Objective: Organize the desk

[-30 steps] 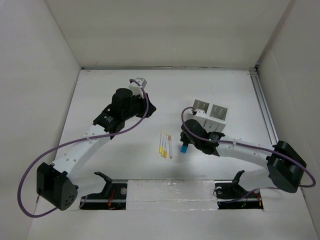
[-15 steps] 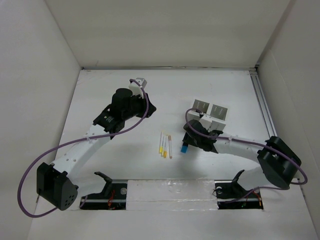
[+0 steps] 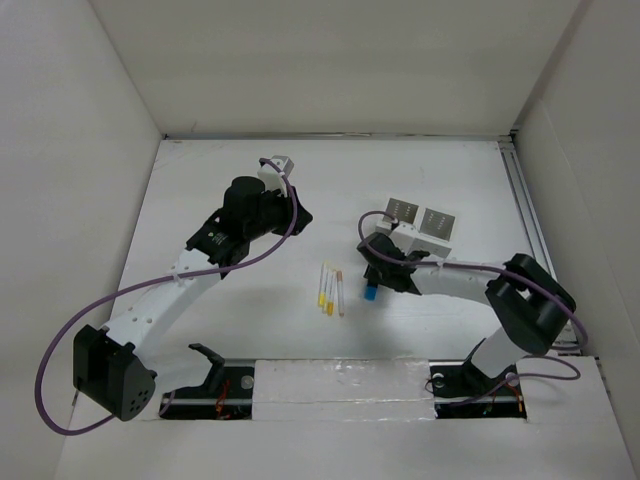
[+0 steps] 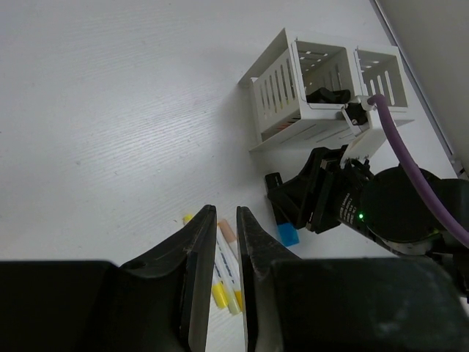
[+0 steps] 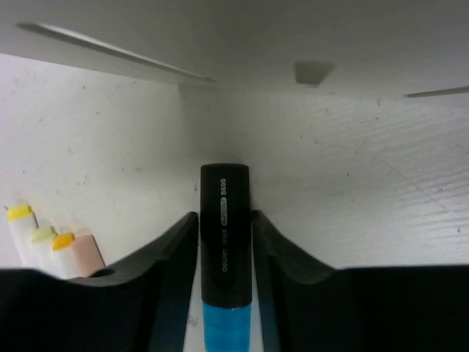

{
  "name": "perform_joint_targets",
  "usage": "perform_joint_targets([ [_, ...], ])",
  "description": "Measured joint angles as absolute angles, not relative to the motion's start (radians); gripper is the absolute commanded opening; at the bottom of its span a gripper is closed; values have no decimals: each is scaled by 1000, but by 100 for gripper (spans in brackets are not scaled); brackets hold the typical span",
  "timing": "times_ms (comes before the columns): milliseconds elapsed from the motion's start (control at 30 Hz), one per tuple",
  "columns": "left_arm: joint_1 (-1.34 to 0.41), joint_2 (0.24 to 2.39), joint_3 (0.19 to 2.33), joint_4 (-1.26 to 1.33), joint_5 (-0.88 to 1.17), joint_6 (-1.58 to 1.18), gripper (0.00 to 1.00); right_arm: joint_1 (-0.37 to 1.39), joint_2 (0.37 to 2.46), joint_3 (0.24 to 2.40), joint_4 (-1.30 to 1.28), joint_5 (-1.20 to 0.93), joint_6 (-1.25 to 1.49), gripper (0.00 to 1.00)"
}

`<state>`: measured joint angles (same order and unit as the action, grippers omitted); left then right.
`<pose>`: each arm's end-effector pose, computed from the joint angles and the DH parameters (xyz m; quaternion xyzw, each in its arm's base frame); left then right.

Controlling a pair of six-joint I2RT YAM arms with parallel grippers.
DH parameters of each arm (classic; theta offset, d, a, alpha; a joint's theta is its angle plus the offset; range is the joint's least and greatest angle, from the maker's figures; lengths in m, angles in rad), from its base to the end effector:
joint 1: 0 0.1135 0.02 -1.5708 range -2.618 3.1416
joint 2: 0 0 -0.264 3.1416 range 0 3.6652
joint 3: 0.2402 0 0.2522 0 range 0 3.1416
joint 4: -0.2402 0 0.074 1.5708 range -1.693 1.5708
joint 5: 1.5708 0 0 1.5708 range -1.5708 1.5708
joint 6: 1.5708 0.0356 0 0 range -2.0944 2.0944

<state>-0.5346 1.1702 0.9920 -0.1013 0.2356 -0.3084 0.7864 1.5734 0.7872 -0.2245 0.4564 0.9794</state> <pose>0.2308 -0.1463 0.3423 0.1598 0.7801 -0.3301 0.5068 0.2177 0.1960 0.1568 0.1524 0.9257 0.0700 0.3389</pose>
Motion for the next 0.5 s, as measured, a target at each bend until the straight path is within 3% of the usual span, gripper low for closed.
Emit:
perform_joint_targets([
  [233,-535,1170,992,-101,235,-308,14,787,1607,817,-226,464,964,6],
  [333,-535,1170,992,-102,233,-308,14,789,1613,824,-223,463,960,1],
  [500,-535,1170,992,-101,233,-308,14,814,1565,791,-219,456,954,0],
])
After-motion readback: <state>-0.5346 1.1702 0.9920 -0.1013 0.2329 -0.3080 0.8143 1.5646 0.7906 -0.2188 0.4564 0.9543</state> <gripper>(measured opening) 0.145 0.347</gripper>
